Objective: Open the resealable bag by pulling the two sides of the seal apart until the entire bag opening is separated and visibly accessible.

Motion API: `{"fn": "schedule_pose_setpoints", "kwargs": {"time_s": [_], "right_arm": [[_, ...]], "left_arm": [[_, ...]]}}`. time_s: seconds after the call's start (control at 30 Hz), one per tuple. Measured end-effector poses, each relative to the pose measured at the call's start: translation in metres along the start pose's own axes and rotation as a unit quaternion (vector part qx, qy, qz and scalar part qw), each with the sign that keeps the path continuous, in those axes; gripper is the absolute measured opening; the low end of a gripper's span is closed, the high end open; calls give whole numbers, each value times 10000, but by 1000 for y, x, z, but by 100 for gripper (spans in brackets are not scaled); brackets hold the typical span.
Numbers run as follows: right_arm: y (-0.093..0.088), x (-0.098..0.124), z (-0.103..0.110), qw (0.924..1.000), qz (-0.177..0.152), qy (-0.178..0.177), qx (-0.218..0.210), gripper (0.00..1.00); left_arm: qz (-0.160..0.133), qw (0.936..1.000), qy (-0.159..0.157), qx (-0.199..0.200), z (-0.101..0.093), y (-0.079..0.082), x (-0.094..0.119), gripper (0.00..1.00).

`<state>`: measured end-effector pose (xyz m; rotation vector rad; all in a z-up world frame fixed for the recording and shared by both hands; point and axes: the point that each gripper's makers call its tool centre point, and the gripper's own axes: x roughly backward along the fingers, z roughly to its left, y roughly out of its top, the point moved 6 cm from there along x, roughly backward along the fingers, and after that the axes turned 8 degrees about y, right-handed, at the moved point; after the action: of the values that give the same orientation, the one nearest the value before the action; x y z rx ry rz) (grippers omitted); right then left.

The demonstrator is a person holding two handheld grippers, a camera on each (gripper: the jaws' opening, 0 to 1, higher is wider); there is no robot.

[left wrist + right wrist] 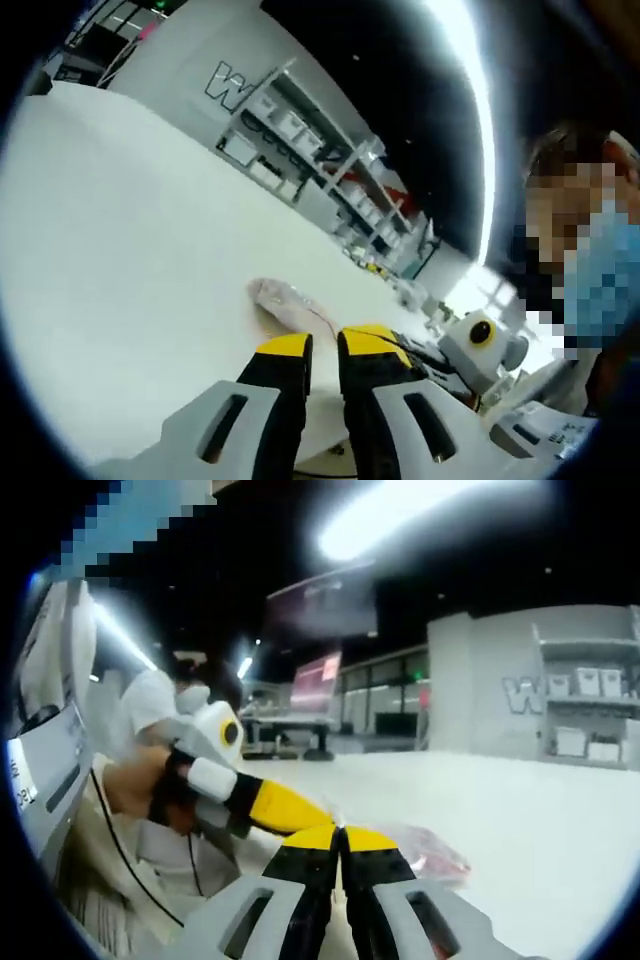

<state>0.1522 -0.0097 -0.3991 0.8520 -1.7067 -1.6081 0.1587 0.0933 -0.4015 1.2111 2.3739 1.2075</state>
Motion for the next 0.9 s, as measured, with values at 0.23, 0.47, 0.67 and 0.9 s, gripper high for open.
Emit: {"fn": "schedule_pose_setpoints", "kwargs": {"time_s": [0.23, 0.47, 0.67, 0.9], "right_arm": [[-1, 0, 0, 10000, 16, 39, -5, 0], [-2, -1, 1, 10000, 49, 70, 15, 0], [-3, -2, 1, 9999, 82, 80, 24, 0], [-4, -3, 1, 9999, 130, 82, 32, 0]], "left_arm": [[-44, 9998, -68, 205, -8, 0, -1, 11], [-33, 9991, -135, 399, -12, -1, -3, 7], [-65, 9961, -323, 821, -17, -1, -1, 2], [-115, 9937, -386, 1050, -25, 1, -2, 1]]}}
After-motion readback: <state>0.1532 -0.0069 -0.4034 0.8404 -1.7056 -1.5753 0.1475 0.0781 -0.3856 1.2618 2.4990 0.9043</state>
